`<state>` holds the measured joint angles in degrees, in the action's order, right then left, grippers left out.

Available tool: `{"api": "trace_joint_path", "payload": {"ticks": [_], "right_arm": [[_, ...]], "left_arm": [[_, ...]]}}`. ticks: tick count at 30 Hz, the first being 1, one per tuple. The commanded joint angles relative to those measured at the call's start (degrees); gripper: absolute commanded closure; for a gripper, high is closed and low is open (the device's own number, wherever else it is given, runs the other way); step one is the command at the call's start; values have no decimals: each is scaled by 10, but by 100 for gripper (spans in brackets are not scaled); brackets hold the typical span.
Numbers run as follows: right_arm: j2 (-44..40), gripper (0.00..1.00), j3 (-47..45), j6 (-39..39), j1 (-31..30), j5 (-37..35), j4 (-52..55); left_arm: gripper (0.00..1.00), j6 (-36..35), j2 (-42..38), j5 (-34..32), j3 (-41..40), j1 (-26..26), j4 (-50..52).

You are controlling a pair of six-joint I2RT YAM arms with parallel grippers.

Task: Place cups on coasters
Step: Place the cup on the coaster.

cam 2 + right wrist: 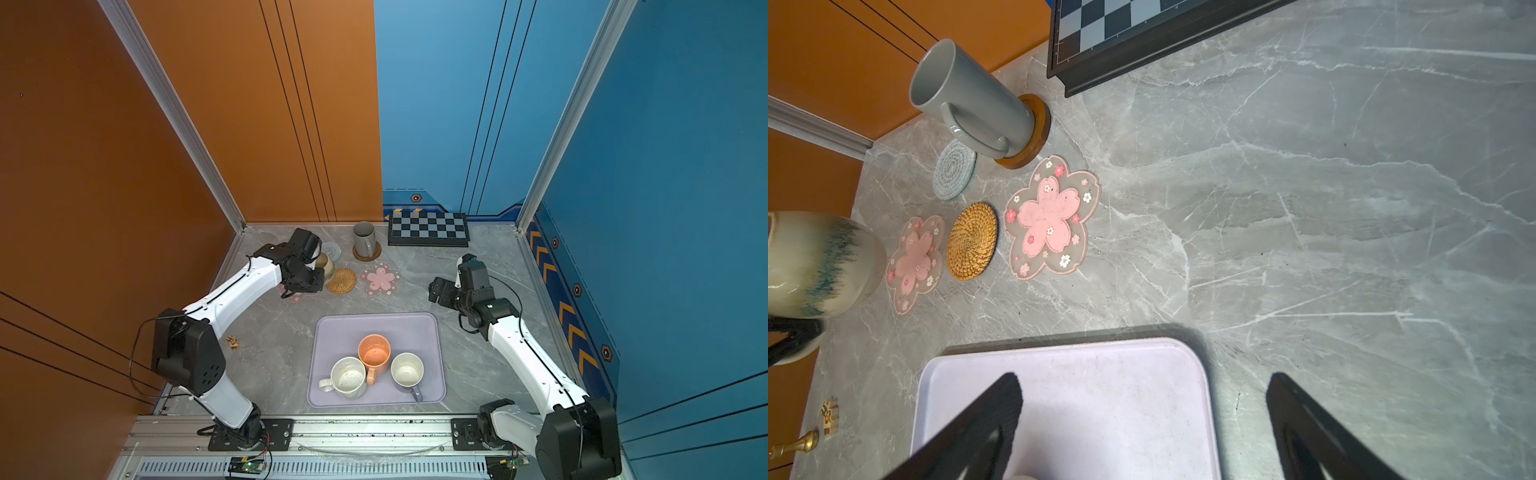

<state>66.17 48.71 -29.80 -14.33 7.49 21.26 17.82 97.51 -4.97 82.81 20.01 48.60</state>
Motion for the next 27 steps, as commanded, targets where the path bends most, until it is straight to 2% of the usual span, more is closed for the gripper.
{"api": "trace_joint_path", "payload": {"ticks": [1, 17, 27], "right_arm": [[-3, 6, 20, 3, 8, -2, 26], [62, 6, 91, 3, 16, -1, 35], [100, 6, 120, 2, 18, 10, 39]], "left_arm": [[100, -13, 21, 8, 46, -11, -21], [100, -5, 156, 38, 182, -48, -21], [100, -2, 227, 32, 263, -60, -21]]}}
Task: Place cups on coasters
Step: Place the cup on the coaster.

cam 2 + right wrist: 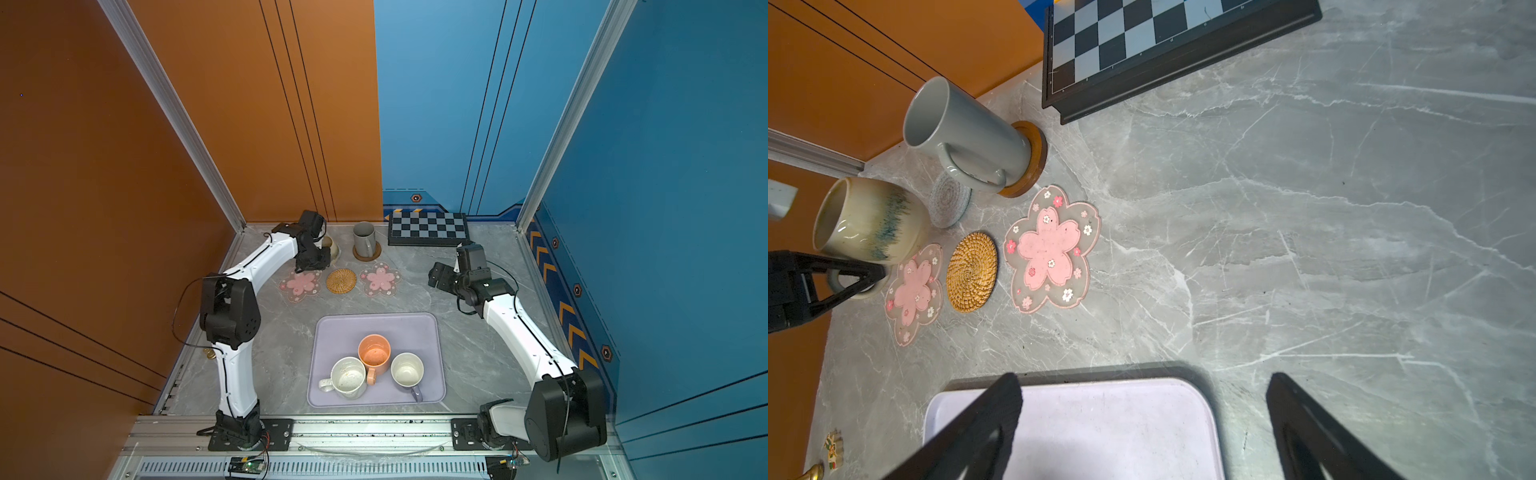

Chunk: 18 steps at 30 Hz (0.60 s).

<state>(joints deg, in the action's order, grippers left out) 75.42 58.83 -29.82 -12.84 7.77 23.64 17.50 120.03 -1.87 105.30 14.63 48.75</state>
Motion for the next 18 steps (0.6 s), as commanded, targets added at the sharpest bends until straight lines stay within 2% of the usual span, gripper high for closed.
{"api": "trace_joint_path", "payload": {"ticks": [1, 7, 18], "right_arm": [[12, 6, 21, 2, 3, 8, 15], [34, 6, 34, 6, 4, 8, 17], [91, 7, 73, 5, 5, 30, 17]], "left_arm": [[100, 2, 10, 0, 47, -7, -23], [100, 1, 45, -13, 87, -12, -22], [100, 2, 89, 5, 133, -36, -21]]}}
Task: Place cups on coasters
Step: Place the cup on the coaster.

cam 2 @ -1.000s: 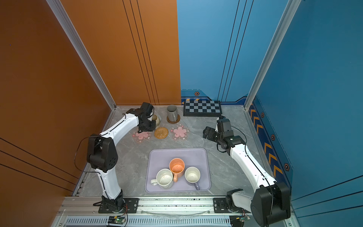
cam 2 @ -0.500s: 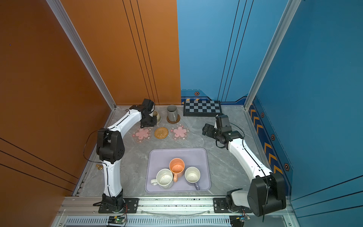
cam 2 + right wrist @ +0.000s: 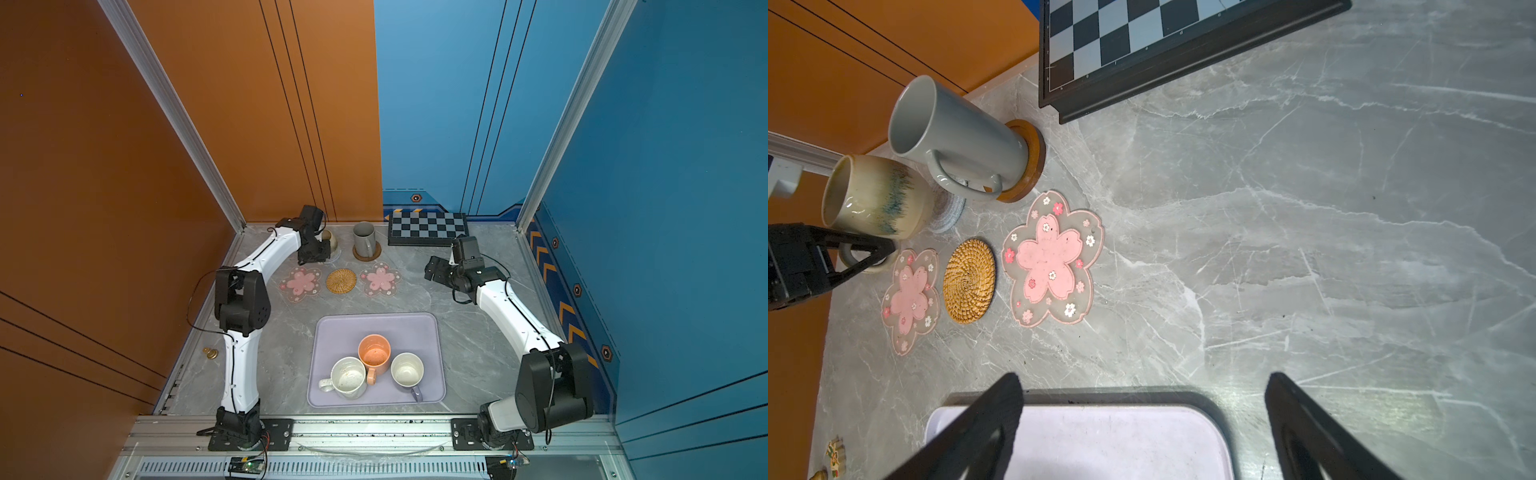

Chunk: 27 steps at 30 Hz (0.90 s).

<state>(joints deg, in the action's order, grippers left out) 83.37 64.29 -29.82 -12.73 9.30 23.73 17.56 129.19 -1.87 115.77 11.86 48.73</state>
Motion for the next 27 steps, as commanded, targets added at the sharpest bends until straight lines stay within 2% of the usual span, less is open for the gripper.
{"api": "trace_joint_path", "payload": {"ticks": [1, 13, 27], "right_arm": [[16, 7, 20, 5, 3, 16, 16], [52, 8, 42, 6, -2, 25, 16], [64, 8, 44, 15, -2, 32, 16]], "left_arm": [[100, 0, 1, 6, 33, -9, -21], [100, 4, 34, 28, 74, -6, -21], [100, -8, 51, -4, 73, 5, -20]]}}
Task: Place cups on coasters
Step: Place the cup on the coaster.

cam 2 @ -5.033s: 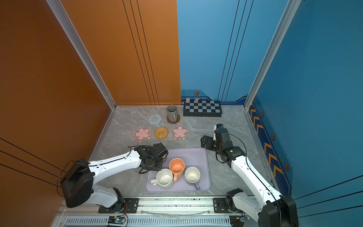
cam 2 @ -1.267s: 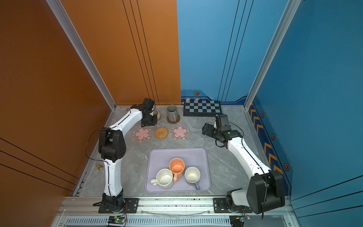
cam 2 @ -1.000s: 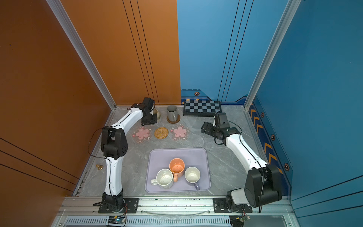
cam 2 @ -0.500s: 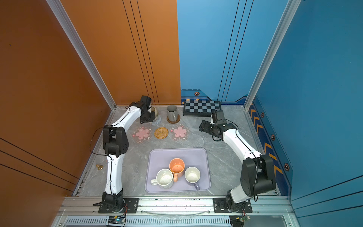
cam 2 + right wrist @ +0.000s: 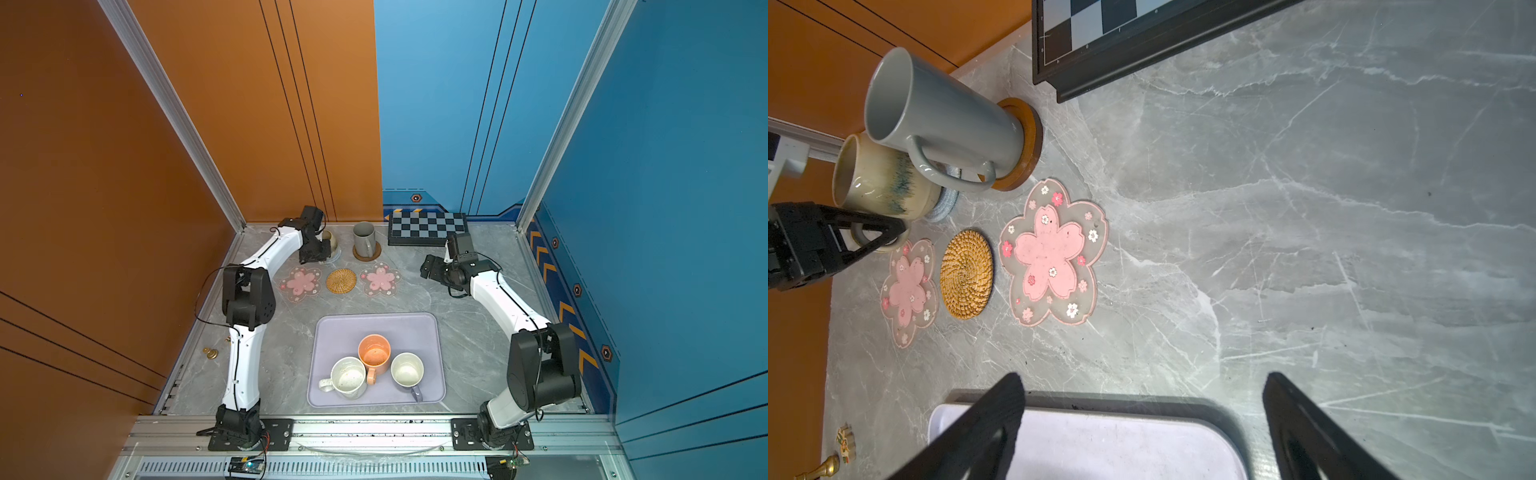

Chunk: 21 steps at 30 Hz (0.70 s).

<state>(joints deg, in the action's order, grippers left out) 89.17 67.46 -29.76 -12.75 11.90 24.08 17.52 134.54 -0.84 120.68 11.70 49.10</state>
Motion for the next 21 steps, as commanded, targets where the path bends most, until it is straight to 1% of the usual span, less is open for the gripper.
{"api": "trace_joint_path", "payload": {"ticks": [1, 8, 14, 17, 20, 21], "right_arm": [[7, 8, 11, 15, -2, 7, 12], [11, 8, 8, 22, -2, 11, 13], [17, 8, 8, 25, -2, 17, 12], [18, 8, 7, 25, -2, 21, 12], [15, 8, 6, 25, -1, 23, 12], [14, 8, 5, 26, -2, 23, 12]], "left_arm": [[100, -8, -2, -17, 24, 8, -24], [100, -12, 1, -29, 28, 13, -24], [100, 6, 5, -37, 28, 11, -11], [86, 24, 12, -30, 33, 4, 2], [84, 30, 13, -28, 28, 1, 3], [81, 30, 13, -28, 28, 1, 4]]}}
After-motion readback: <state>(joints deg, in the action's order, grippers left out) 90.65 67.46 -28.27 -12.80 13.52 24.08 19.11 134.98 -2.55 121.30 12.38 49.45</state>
